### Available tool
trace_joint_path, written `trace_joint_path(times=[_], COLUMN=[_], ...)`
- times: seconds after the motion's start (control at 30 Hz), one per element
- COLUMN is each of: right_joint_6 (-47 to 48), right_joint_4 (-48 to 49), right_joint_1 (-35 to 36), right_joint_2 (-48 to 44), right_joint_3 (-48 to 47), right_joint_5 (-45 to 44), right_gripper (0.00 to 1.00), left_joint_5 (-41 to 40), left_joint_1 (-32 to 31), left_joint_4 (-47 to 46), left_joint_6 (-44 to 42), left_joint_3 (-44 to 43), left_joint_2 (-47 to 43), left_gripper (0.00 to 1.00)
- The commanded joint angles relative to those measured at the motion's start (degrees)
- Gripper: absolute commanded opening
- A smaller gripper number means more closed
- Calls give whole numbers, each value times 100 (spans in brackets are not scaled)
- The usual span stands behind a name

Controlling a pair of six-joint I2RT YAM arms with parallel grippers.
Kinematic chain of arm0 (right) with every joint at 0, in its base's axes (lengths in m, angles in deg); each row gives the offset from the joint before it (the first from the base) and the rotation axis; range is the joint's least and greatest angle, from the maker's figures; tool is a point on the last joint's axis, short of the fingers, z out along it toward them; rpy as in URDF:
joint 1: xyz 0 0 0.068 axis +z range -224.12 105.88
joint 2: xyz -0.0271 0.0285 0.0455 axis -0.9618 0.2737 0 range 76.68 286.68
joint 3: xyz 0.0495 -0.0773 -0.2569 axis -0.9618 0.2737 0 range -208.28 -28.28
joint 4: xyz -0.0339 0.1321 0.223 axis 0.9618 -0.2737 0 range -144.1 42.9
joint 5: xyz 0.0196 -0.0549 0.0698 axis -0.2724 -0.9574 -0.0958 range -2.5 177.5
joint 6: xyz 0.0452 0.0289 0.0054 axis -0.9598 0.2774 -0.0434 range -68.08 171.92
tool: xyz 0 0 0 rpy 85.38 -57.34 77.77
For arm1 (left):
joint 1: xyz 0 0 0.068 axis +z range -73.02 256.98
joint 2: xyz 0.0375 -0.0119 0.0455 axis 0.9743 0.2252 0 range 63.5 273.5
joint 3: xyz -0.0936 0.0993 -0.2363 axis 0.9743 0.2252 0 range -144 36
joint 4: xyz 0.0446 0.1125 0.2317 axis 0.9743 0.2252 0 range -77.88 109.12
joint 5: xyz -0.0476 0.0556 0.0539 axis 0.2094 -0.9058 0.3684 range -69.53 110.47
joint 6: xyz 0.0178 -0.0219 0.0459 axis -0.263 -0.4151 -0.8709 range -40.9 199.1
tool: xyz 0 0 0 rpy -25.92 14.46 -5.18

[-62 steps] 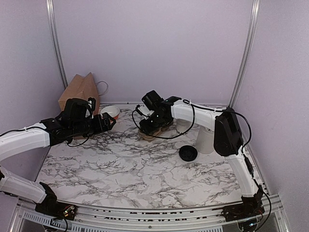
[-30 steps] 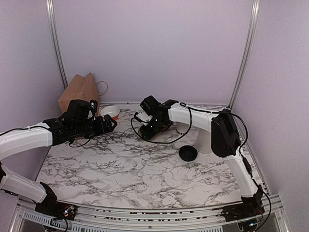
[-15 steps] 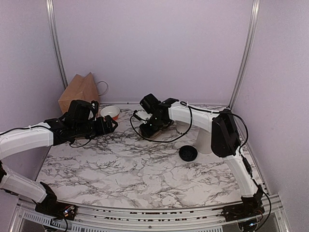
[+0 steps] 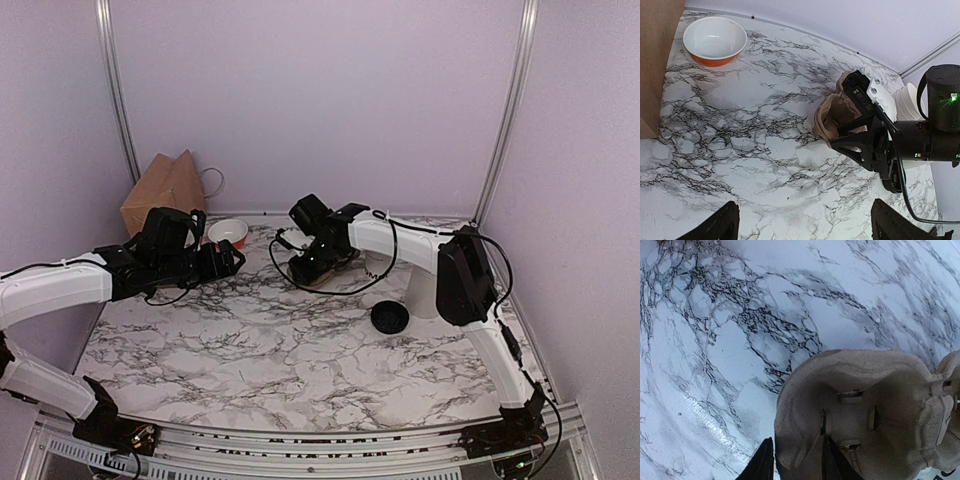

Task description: Pack the takeout coffee

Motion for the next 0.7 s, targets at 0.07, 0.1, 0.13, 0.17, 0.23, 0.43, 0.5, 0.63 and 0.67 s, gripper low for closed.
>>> trace_joint_path(times=[0.07, 0.1, 0.13, 0.17, 0.23, 0.43, 0.5, 0.63, 0.67], right_joint_6=[-11, -8, -12, -13, -15, -43, -57, -83, -91], right_joint_4=[-41, -48, -57, -59, -66, -75, -85, -72, -68], right_joint_1=[32, 32, 28, 24, 19, 22, 23, 22, 30], right_joint_2=[164, 173, 174, 170, 159, 149, 140, 99, 83], right_joint_3=[-290, -301, -310, -319, -334, -389, -408, -402, -396], right_joint_5=[-43, -42, -49, -50, -50, -50, -62, -175, -242], right_gripper=[28, 27, 26, 24, 21, 11, 9, 6, 5], left_joint_5=[11, 10, 3, 2, -12, 17, 19, 37, 55], left_joint_1=[25, 24, 26, 31, 24, 24, 28, 24, 28], left_joint_4=[-49, -47, -48, -49, -49, -65, -67, -94, -119], left_joint_6=[22, 21, 21, 28, 32, 59, 60, 101, 120], left_joint_3=[12, 19, 21, 26, 30, 38, 47, 76, 92], left_joint_2=[27, 25, 17, 9, 2, 28, 30, 29, 33], left_gripper=[92, 92, 92, 92, 92, 92, 92, 92, 92])
